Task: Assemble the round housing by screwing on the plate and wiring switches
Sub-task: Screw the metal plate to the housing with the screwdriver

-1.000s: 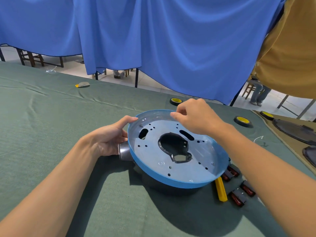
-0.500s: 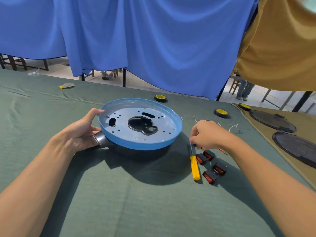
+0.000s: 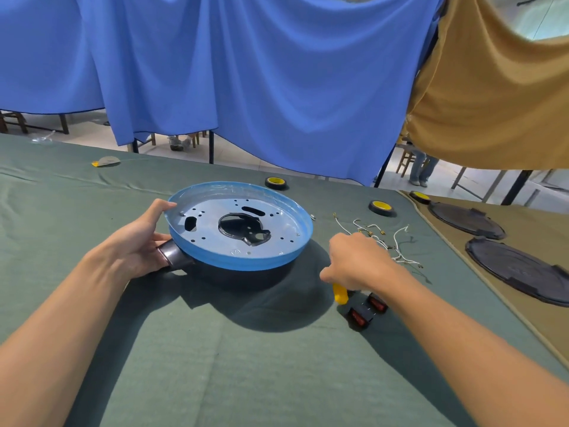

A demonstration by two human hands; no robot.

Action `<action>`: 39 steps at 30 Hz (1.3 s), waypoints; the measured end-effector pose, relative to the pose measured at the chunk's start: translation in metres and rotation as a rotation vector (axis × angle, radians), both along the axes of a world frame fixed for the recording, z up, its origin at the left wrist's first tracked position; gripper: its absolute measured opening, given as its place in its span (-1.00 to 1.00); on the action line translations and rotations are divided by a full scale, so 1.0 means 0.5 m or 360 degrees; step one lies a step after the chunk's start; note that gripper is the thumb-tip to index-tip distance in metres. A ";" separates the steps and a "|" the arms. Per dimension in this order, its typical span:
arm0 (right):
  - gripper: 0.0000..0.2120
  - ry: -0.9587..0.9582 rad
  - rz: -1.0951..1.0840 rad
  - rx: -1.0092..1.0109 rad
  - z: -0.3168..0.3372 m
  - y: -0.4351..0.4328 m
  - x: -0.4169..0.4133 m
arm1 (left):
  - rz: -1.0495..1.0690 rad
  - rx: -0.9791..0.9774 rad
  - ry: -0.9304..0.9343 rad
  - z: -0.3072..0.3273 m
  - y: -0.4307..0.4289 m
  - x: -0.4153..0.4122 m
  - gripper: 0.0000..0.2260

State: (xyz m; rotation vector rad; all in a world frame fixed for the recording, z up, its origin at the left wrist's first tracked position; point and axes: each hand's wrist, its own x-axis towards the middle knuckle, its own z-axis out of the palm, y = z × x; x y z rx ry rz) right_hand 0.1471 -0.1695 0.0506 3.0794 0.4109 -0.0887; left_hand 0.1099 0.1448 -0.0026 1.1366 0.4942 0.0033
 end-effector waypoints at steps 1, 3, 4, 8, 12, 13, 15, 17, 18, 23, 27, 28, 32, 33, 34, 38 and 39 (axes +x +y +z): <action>-0.74 -0.0047 -0.0038 0.0064 0.012 -0.003 0.004 | 0.0008 0.0010 -0.0006 0.000 -0.001 0.000 -0.56; -0.70 -0.0097 -0.0069 0.0215 0.040 -0.009 0.013 | 0.0024 0.0029 -0.0026 -0.002 -0.001 0.001 -0.57; -0.71 -0.0090 -0.0062 0.0301 0.054 -0.012 0.017 | 0.0030 0.0049 -0.0036 -0.002 0.000 0.000 -0.58; -0.84 -0.0048 0.0058 0.0691 0.092 -0.007 0.021 | 0.0039 0.0126 -0.0036 -0.003 0.008 -0.001 -0.55; -0.77 -0.0269 0.0257 0.0976 0.106 0.022 0.023 | -0.0133 0.0177 0.0000 -0.003 0.025 -0.009 -0.48; -0.77 -0.0305 0.0304 0.1074 0.109 0.032 0.025 | -0.0190 0.0184 -0.0010 -0.002 0.027 -0.011 -0.49; -0.77 -0.0318 0.0394 0.1306 0.112 0.051 0.025 | -0.0291 0.0187 -0.0036 -0.002 0.029 -0.014 -0.53; -0.76 -0.0261 0.0459 0.1555 0.113 0.071 0.022 | -0.0358 0.0182 -0.0041 -0.001 0.028 -0.014 -0.52; -0.74 -0.0209 0.0486 0.1655 0.113 0.079 0.018 | -0.0385 0.0183 -0.0031 -0.001 0.027 -0.015 -0.50; -0.76 0.0010 0.0665 0.2007 0.108 0.135 0.015 | -0.0575 0.0317 0.0026 0.009 0.006 -0.022 -0.50; -0.75 -0.0160 0.0800 0.1848 0.098 0.178 0.019 | -0.0563 0.0477 0.0154 0.015 -0.011 -0.023 -0.49; -0.72 -0.0213 0.0846 0.1787 0.094 0.187 0.020 | -0.0562 0.0511 0.0170 0.014 -0.013 -0.022 -0.46; -0.72 -0.0344 0.0987 0.1672 0.085 0.215 0.024 | -0.0599 0.0572 0.0188 0.011 -0.012 -0.015 -0.28; -0.72 -0.0357 0.0995 0.1653 0.085 0.220 0.027 | -0.0621 0.0581 0.0204 0.010 -0.011 -0.013 -0.17; -0.72 -0.0361 0.1002 0.1632 0.085 0.225 0.029 | -0.0651 0.0599 0.0211 0.009 -0.010 -0.010 -0.09; -0.72 -0.0358 0.1024 0.1575 0.084 0.236 0.032 | -0.0783 0.0672 0.0036 0.032 -0.009 0.002 -0.42; -0.72 -0.0362 0.1023 0.1576 0.085 0.237 0.032 | -0.0803 0.0726 0.0016 0.039 -0.008 0.003 -0.50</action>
